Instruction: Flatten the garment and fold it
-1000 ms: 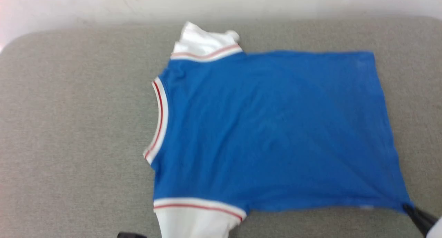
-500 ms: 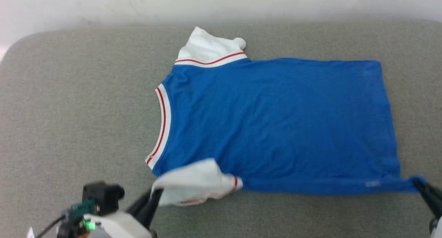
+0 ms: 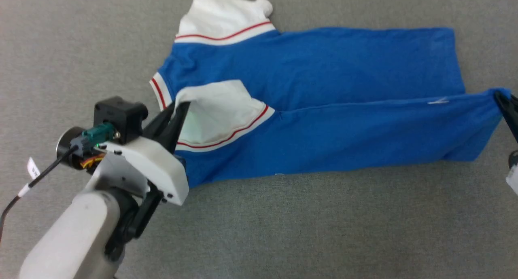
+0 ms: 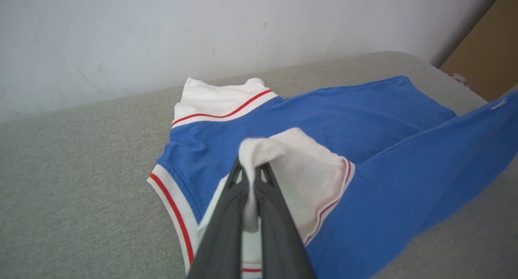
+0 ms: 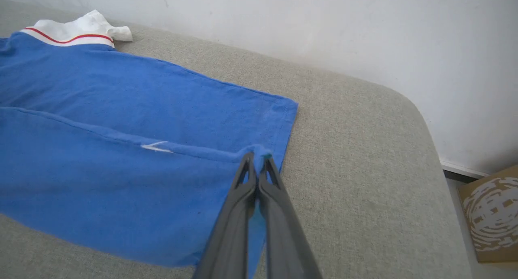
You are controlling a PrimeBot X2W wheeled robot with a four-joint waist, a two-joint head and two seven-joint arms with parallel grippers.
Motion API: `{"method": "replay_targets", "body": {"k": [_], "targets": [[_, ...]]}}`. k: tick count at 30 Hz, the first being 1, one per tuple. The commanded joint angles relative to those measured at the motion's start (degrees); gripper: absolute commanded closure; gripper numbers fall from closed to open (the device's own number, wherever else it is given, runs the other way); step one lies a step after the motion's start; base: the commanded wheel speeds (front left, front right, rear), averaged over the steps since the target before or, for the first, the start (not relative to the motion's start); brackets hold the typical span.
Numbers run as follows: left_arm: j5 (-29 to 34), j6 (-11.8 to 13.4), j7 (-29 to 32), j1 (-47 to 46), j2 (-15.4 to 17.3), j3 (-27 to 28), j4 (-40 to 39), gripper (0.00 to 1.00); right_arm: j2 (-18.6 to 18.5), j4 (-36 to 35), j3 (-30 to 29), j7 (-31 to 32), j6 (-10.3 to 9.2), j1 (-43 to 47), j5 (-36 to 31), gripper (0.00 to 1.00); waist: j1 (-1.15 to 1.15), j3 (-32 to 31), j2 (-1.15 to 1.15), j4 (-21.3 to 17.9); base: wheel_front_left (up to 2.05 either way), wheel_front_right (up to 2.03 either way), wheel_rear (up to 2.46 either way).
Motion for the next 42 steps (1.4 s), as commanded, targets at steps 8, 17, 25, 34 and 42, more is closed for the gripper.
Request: {"method": "replay_targets", "body": {"k": [8, 17, 25, 34, 42], "targets": [[2.9, -0.9, -3.9, -6.0, -4.5, -2.4, 11.4, 1.0, -1.2, 12.5, 7.1, -0.2, -0.06, -7.6, 1.4, 1.0, -0.02, 8.5, 0.0, -0.5, 0.0, 0.0, 0.0], [2.5, -0.3, -8.6, -5.5, -8.7, -3.1, 19.7, 1.0, -2.2, 18.0, 10.8, -2.9, -0.06, -9.1, 3.6, 0.43, -0.02, 9.6, 0.0, 0.2, 0.0, 0.0, 0.0], [2.0, 2.8, -14.7, -4.2, -9.8, 0.3, 18.9, 0.0, -2.3, 16.0, 11.1, -7.5, -0.06, -9.0, 5.2, 0.0, -0.02, 6.8, 0.0, 0.4, 0.0, 0.0, 0.0], [1.4, 9.1, -25.8, 10.3, -10.3, 5.4, 5.7, 0.0, 5.0, 8.6, -2.7, -14.3, -0.06, 1.6, 1.6, 0.0, -0.02, -1.9, 0.0, 0.9, 0.0, 0.0, 0.0], [5.0, 10.2, -31.6, 24.4, -14.2, 7.1, -0.7, 0.0, 21.8, -0.7, -13.9, -19.7, -0.06, 16.3, -11.5, 0.0, -0.02, -8.0, 0.0, 1.5, 0.0, 0.0, 0.0]]}}
